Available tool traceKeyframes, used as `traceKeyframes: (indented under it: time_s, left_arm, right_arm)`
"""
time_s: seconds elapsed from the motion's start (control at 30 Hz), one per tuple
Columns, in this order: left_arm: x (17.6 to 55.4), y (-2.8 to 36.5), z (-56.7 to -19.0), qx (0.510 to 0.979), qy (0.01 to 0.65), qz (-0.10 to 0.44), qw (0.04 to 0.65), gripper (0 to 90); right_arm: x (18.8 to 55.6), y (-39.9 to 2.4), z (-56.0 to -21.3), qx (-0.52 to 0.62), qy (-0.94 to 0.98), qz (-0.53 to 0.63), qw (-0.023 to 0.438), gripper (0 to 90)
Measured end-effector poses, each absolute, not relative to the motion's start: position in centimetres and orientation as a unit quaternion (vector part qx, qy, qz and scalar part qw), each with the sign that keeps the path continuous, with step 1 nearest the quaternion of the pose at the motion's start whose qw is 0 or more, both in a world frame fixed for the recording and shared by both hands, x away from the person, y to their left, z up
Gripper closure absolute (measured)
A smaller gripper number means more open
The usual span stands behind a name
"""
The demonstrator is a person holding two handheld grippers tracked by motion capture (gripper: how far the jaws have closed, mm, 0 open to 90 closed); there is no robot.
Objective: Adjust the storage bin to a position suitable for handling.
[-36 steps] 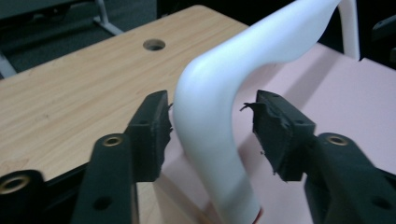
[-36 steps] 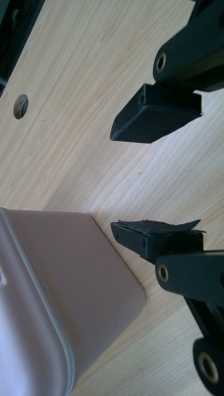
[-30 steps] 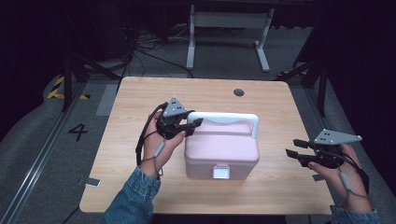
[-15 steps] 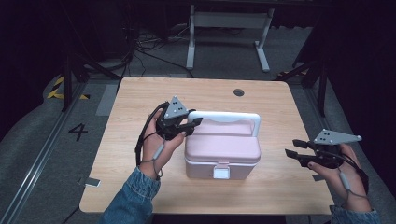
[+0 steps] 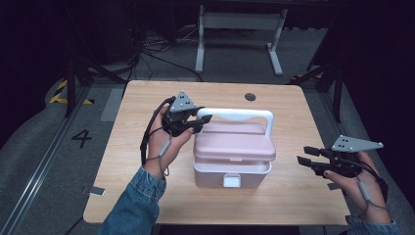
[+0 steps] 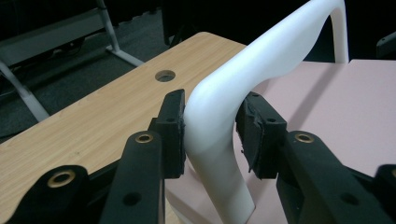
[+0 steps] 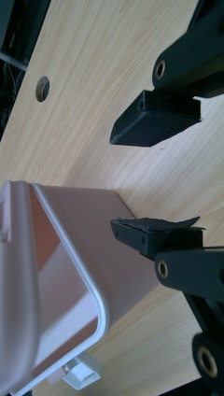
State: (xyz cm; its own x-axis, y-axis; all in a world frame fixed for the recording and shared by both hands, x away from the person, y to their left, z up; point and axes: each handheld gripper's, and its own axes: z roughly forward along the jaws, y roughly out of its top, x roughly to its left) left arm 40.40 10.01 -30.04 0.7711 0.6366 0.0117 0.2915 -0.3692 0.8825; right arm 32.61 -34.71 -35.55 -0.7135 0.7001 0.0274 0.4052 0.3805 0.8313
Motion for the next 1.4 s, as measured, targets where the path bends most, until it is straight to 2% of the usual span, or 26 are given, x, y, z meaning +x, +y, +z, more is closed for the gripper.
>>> traceKeyframes:
  time_s: [0.33,0.57,0.8,1.0,1.1,1.2,1.4]
  left_arm:
    - [42.3,10.0,-29.2,0.806,0.298,0.174,0.48,65.1]
    - [43.2,10.0,-29.0,0.805,0.305,0.167,0.481,65.6]
    - [43.7,9.8,-28.7,0.806,0.31,0.169,0.475,65.9]
    - [43.9,9.8,-28.7,0.805,0.314,0.166,0.476,65.9]
    - [43.9,9.8,-28.7,0.804,0.314,0.167,0.475,65.9]
    - [43.9,9.8,-28.7,0.804,0.314,0.167,0.476,65.9]
    - [43.9,9.8,-28.7,0.804,0.315,0.167,0.476,65.9]
  right_arm:
    - [32.6,-34.7,-35.4,0.335,0.802,0.472,0.146,56.7]
    - [32.7,-34.5,-35.3,0.33,0.798,0.484,0.146,57.3]
    - [32.5,-34.0,-34.7,0.328,0.789,0.498,0.148,61.8]
    - [32.4,-32.9,-34.3,0.32,0.77,0.533,0.145,72.5]
    - [32.5,-32.2,-34.1,0.316,0.758,0.553,0.141,82.9]
    - [32.7,-31.5,-33.9,0.307,0.756,0.561,0.138,88.9]
    - [33.3,-29.5,-33.9,0.283,0.763,0.565,0.136,90.0]
